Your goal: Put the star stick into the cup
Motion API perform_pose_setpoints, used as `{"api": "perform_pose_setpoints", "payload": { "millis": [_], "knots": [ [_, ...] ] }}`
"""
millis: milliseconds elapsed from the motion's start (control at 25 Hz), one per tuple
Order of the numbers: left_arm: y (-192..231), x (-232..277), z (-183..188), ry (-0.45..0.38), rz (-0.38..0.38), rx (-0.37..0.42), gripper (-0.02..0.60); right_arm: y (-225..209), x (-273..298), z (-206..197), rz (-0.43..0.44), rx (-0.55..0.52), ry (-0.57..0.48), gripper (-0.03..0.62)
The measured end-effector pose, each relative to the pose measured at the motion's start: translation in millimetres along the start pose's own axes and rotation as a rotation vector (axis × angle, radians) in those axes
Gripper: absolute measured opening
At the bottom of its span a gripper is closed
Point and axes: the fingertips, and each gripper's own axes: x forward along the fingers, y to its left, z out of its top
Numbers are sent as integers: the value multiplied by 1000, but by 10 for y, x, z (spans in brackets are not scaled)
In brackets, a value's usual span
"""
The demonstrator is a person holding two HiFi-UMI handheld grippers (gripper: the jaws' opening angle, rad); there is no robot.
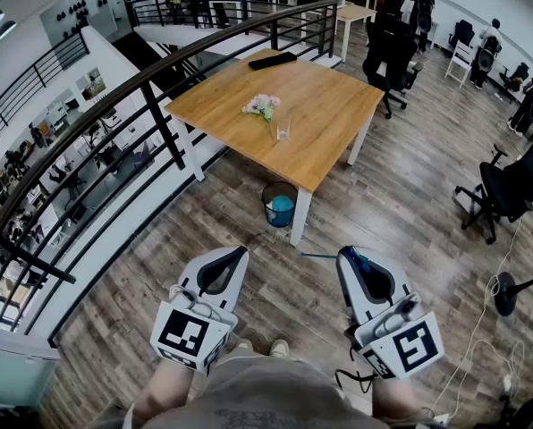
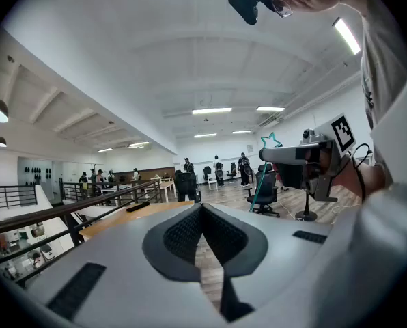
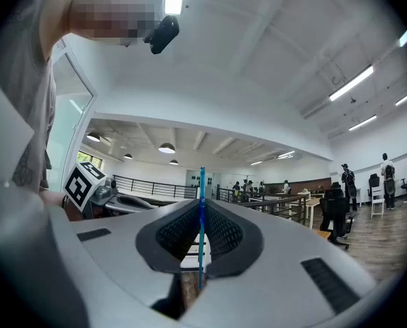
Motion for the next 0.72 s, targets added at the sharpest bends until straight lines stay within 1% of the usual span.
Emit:
{"api": "perform_pose_setpoints", "payload": {
  "millis": [200,600,720],
  "knots": [
    [-106,-49,15,11,0,10,15,-32,-115,4,-16,52,-14,40],
    [-199,-60,66,7,-9,23,15,-32,-174,22,-23,36,-14,40],
    [-189,-88,95,-1,2,30,15,-7,-174,35,-10,31,-22,40]
  ]
}}
